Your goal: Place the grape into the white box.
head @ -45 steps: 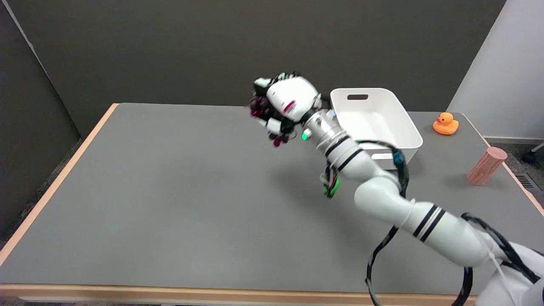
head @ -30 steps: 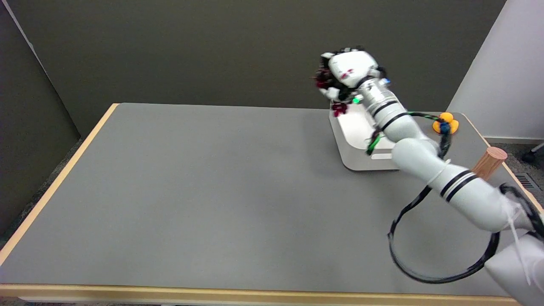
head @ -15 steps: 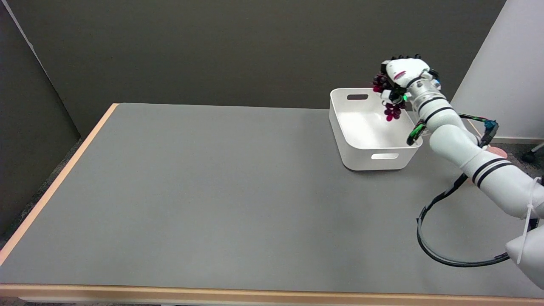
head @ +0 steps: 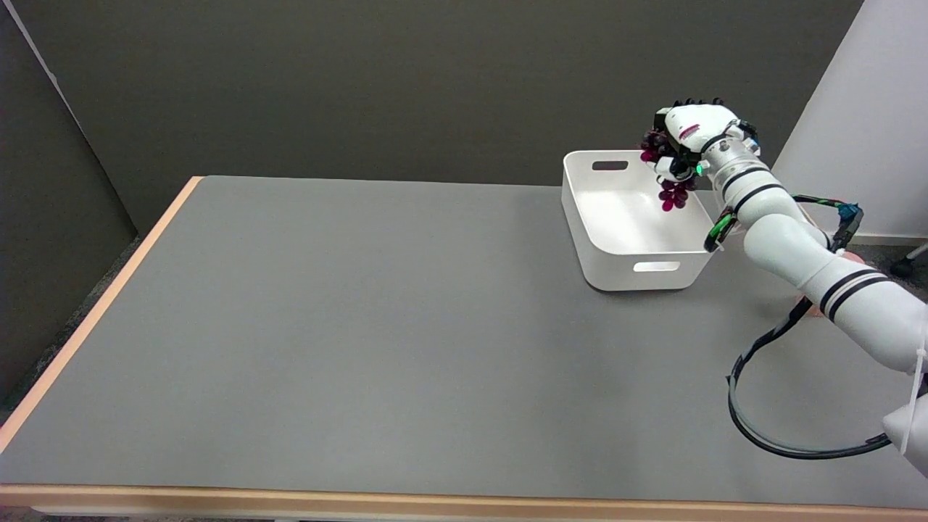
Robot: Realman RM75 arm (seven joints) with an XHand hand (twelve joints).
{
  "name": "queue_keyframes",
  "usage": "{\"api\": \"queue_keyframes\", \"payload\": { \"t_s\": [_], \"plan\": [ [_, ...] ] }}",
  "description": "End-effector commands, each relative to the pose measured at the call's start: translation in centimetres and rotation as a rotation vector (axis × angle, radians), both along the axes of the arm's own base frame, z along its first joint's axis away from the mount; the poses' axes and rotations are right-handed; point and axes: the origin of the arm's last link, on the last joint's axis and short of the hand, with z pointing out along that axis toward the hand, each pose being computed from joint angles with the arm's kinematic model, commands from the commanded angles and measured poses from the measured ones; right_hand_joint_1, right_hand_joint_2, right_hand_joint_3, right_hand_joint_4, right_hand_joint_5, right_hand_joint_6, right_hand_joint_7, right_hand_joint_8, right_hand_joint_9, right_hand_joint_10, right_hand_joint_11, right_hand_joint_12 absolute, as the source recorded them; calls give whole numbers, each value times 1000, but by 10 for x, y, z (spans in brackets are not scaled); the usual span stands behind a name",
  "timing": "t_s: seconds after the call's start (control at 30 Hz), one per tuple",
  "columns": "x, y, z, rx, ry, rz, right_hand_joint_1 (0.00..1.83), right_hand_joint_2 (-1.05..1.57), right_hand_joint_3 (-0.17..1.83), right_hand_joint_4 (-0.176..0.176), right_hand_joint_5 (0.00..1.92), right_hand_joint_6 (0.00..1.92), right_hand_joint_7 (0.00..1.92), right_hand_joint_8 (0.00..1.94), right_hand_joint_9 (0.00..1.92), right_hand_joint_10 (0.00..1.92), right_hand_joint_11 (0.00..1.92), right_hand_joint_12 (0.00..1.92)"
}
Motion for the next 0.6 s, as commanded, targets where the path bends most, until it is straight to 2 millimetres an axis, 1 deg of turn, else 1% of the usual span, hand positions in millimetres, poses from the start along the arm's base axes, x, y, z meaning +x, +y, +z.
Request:
{"api": "queue_keyframes", "payload": {
  "t_s": [0.03,0.07,0.1,0.17,0.23,0.3,0.5,0.6],
  "plan": [
    [-17,17,0,9,-299,113,858,765,860,-39,344,898,575,915,613,1214,133,1818],
    [-19,19,0,8,-330,130,619,667,910,-2,192,525,298,513,301,910,120,1479],
    [-21,22,-1,8,-354,148,434,594,942,25,74,252,85,206,65,671,100,1218],
    [-24,26,-2,12,-372,167,362,574,920,30,27,223,8,106,3,539,37,1127],
    [-30,31,-8,25,-381,170,338,568,899,31,1,149,0,6,-1,372,2,1073],
    [-34,37,-15,42,-385,171,320,566,895,26,-1,102,-1,-1,-1,265,-1,1032],
    [-32,47,-16,44,-398,194,297,561,891,21,-1,77,-1,-1,-1,201,-1,1006],
    [-33,52,-20,56,-426,205,315,566,894,20,-1,71,-1,-1,-1,190,-1,997]
  ]
}}
